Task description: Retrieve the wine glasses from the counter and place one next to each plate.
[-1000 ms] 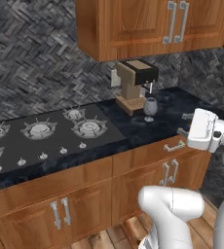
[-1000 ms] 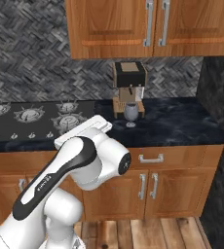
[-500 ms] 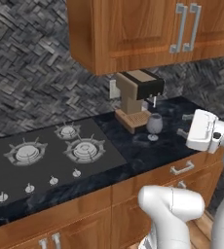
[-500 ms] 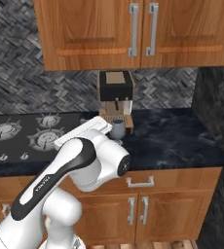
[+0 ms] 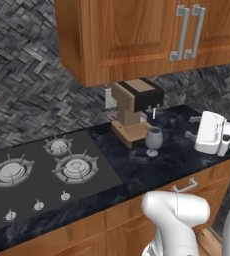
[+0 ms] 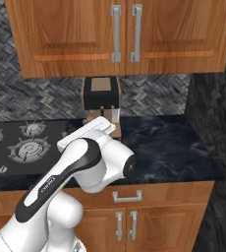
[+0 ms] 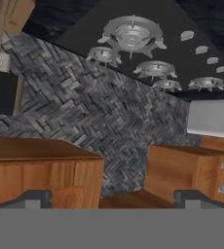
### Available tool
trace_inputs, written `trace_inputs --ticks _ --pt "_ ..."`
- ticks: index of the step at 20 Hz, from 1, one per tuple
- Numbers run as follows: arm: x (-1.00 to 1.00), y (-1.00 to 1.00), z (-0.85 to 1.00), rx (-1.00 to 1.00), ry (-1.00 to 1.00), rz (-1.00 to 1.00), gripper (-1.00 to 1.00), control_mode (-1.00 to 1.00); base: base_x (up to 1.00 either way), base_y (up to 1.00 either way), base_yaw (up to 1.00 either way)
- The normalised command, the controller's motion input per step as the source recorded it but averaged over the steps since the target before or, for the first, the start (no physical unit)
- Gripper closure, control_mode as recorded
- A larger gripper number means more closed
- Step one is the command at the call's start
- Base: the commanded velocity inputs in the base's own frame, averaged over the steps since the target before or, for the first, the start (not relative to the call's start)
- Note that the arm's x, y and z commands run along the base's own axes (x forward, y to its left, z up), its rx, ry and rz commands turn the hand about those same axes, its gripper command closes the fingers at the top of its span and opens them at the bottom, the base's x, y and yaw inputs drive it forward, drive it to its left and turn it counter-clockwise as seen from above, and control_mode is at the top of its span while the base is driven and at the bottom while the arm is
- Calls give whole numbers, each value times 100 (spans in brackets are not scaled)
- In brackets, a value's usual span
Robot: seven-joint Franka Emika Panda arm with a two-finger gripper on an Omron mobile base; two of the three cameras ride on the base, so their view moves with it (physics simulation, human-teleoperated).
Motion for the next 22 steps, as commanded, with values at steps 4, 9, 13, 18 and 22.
trace_inputs --ticks 4,9,13,18,22 --pt "0 0 0 0 0 0 -100 100 63 0 0" --pt "0 0 0 0 0 0 -100 100 36 -37 0" --pt "0 0 0 0 0 0 -100 100 6 -67 4" --pt "0 0 0 0 0 0 -100 100 13 -69 17" --pt "0 0 0 0 0 0 -100 100 49 -5 6"
